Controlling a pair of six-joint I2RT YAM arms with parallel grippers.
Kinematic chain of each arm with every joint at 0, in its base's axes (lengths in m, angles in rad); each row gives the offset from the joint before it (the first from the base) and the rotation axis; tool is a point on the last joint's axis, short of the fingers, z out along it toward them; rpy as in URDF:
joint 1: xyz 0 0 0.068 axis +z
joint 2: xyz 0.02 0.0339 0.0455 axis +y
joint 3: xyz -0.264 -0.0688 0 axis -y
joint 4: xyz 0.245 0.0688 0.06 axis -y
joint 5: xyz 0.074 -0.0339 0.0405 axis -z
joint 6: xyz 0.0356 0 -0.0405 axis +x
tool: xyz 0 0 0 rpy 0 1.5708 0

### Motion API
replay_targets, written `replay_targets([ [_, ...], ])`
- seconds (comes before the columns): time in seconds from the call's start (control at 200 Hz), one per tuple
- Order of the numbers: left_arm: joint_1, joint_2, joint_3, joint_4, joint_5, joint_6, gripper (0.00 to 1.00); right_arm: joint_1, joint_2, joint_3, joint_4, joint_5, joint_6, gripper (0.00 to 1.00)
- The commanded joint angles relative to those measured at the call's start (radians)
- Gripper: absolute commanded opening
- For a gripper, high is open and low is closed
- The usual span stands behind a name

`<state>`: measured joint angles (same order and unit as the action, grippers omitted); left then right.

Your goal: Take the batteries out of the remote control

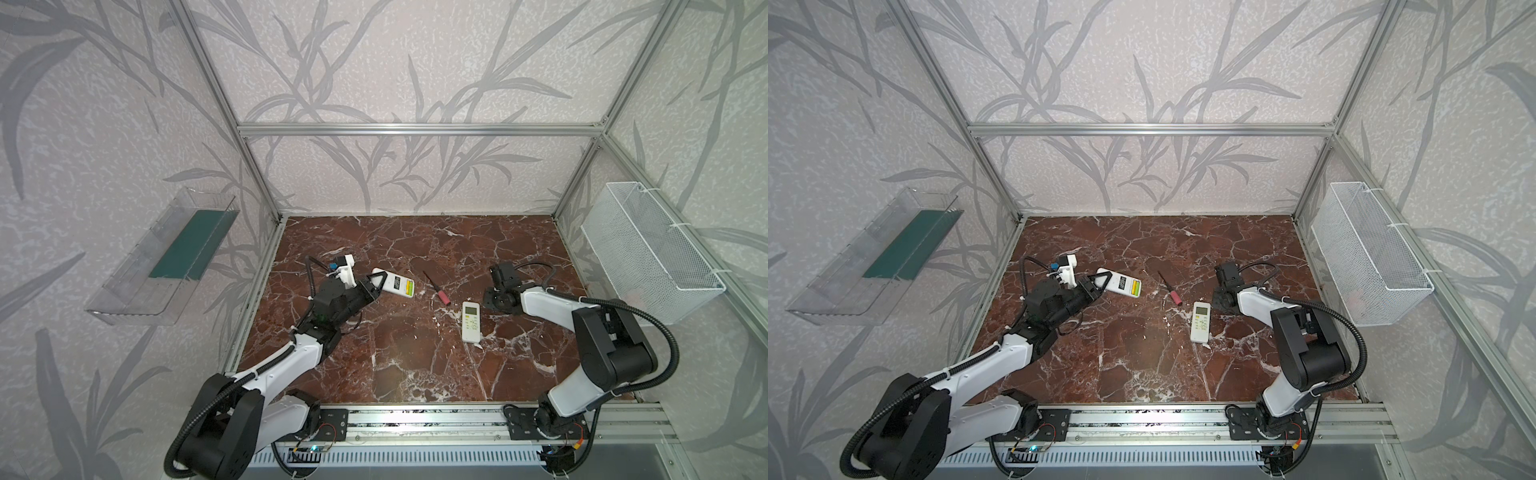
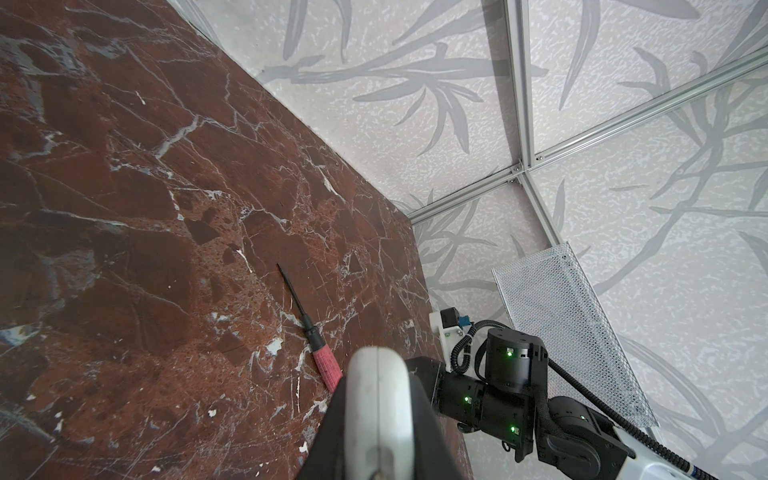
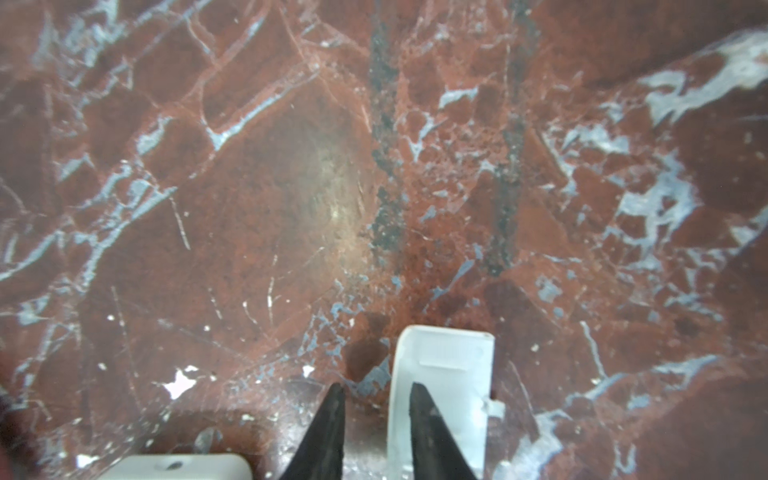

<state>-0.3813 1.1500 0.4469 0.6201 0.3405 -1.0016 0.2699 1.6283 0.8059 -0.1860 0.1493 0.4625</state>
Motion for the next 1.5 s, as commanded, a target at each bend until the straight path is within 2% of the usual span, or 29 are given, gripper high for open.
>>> replay_targets([
  [0.0,0.004,-0.009,-0.01,0.019,0.003,0.019,0.0,-0.004,-0.029,0.012,0.025,-0.049,-0.067,0.33],
  [0.2,0.003,-0.008,-0.007,-0.003,0.012,0.034,0.0,0.016,-0.111,0.016,0.028,-0.143,-0.178,0.39],
  [0.33,0.005,-0.003,-0.003,-0.003,0.028,0.038,0.0,0.042,-0.172,0.01,0.056,-0.267,-0.258,0.44],
  [0.48,0.004,0.002,0.001,-0.003,0.051,0.043,0.0,0.127,-0.244,-0.01,0.131,-0.391,-0.373,0.48],
  [0.575,0.004,0.005,0.01,-0.001,0.078,0.047,0.0,0.215,-0.279,-0.026,0.197,-0.413,-0.46,0.51],
  [0.7,0.004,0.005,0.027,-0.005,0.115,0.063,0.0,0.324,-0.315,-0.019,0.248,-0.4,-0.551,0.66],
  [0.875,0.004,0.004,0.051,-0.029,0.166,0.083,0.0,0.379,-0.332,0.035,0.259,-0.475,-0.624,0.79],
  [1.075,0.004,0.004,0.064,-0.04,0.222,0.104,0.0,0.439,-0.286,0.108,0.236,-0.509,-0.73,0.82],
  [1.25,0.004,0.012,0.075,-0.043,0.257,0.103,0.0,0.459,-0.212,0.193,0.188,-0.537,-0.753,0.82],
  [1.495,0.003,0.02,0.083,-0.045,0.282,0.106,0.0,0.491,-0.104,0.304,0.108,-0.513,-0.787,0.82],
])
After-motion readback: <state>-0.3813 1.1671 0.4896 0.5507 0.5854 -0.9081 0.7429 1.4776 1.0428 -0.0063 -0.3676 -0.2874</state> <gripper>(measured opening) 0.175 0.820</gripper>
